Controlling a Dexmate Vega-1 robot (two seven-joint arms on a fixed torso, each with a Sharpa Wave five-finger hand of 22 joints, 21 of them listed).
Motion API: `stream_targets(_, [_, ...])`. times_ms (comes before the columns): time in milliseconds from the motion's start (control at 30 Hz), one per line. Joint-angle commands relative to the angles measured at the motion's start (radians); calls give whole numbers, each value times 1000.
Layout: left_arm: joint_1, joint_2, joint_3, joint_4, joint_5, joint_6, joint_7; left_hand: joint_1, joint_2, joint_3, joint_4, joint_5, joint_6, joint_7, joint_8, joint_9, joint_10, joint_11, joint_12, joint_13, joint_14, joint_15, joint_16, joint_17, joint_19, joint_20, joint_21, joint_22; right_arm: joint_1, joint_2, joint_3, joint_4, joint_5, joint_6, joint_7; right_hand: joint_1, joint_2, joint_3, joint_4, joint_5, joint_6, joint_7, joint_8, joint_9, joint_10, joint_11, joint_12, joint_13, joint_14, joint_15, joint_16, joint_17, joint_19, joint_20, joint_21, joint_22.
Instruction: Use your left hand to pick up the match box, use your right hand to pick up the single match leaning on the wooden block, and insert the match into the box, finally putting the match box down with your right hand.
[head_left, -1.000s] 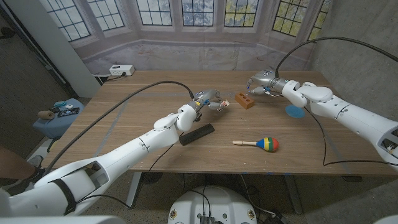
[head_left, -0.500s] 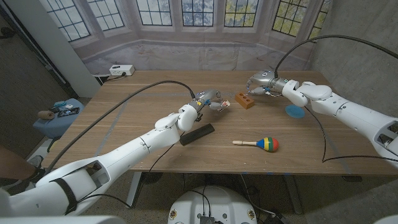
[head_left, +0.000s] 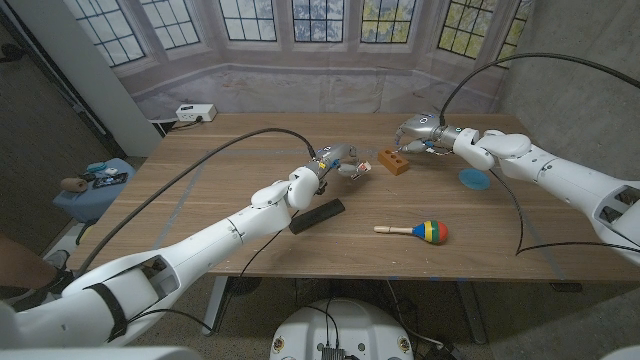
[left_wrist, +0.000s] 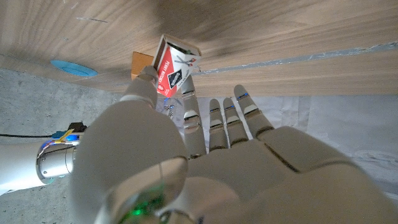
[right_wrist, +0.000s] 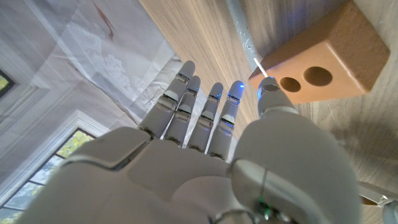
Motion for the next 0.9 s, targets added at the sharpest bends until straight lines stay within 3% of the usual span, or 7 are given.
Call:
stream_targets(33, [-18, -14, 11, 25, 0, -14, -4, -4, 8, 6, 0, 5, 3, -3, 1, 3, 0, -5, -1, 2, -1, -7, 2, 2, 1, -8, 7, 4, 48, 9, -49, 65, -28, 42, -49, 19, -1, -2, 2, -1, 13, -5, 5, 2, 15, -3, -3, 2, 14, -166, 4, 3, 12, -62, 4, 4])
stream_targets(467, [-19, -19, 16, 23, 1, -6, -6, -4, 8, 8, 0, 5, 4, -6, 0, 5, 1, -8, -2, 2, 0, -10, 2, 2, 1, -8, 7, 4, 97, 29, -98, 142, -53, 78, -107, 28, -1, -6, 7, 0, 27, -10, 6, 2, 24, -6, -5, 2, 17, -167, 6, 5, 15, -65, 3, 5])
stream_targets(900, [-17, -21, 21, 13, 7, 14, -8, -6, 8, 9, 0, 5, 2, -7, -1, 7, 3, -8, -1, 3, 2, -10, 2, 2, 0, -8, 7, 4, 155, 70, -178, 266, -83, 112, -230, 54, -2, -8, 5, 3, 40, -17, 6, 3, 37, -14, -7, 3, 30, -172, 9, 7, 26, -73, 5, 5])
